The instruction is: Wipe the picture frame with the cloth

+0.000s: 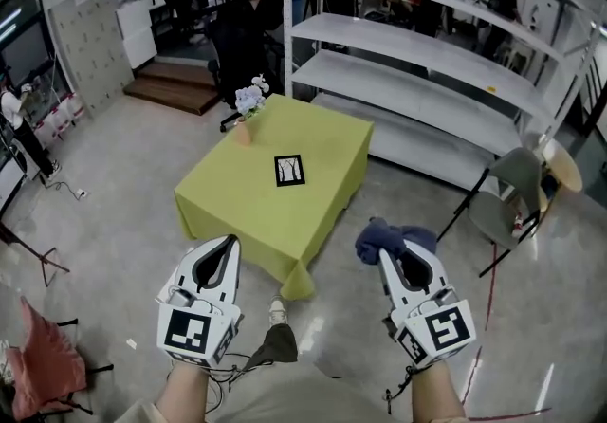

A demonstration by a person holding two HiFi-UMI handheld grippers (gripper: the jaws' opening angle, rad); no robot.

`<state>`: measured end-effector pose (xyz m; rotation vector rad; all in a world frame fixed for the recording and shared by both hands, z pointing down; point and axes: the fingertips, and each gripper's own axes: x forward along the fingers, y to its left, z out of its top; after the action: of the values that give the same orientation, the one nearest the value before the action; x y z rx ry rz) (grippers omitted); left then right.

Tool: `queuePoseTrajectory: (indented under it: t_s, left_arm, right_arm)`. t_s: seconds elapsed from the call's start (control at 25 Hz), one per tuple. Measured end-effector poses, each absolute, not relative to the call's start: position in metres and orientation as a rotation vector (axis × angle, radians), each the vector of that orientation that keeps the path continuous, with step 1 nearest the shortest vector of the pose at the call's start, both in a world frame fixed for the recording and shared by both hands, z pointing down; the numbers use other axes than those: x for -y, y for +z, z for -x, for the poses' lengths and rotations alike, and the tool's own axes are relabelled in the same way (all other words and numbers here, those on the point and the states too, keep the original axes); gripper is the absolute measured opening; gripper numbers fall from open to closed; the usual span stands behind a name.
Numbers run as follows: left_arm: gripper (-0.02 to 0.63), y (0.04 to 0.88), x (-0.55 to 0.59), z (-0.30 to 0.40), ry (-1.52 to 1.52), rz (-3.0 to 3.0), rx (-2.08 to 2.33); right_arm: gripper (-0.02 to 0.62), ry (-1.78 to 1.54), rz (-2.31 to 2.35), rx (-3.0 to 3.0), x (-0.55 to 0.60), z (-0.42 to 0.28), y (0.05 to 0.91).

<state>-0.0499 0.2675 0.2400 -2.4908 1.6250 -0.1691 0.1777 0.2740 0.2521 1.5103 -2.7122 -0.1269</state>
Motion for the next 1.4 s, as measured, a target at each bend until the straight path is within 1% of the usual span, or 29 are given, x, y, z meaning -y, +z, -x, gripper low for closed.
queuePoseTrajectory:
  t_s: [0.24, 0.92, 1.12, 1.4]
  left_arm:
    - [0.008, 0.245, -0.195, 0.064, -0.193, 2.520, -1.607]
    - [0.008, 0.260, 0.043, 0.134, -0.290, 2.636, -1.534]
    - [0.008, 0.263, 0.091, 0.146, -0.275, 2.675, -1.500]
    - [0.008, 0.272, 0.136, 0.148, -0.271, 2.721, -1.495]
  right_arm:
    - [0.072, -0.089, -1.490, 2.690, -0.202, -0.157, 0.260]
    - [0.074, 0.043, -1.491, 2.594, 0.033, -0.074, 0.272]
    - [0.074, 0.063, -1.499, 2.570, 0.081, -0.056, 0.275]
    - [0.074, 0.072, -1.509, 2.546, 0.126, -0.052, 0.280]
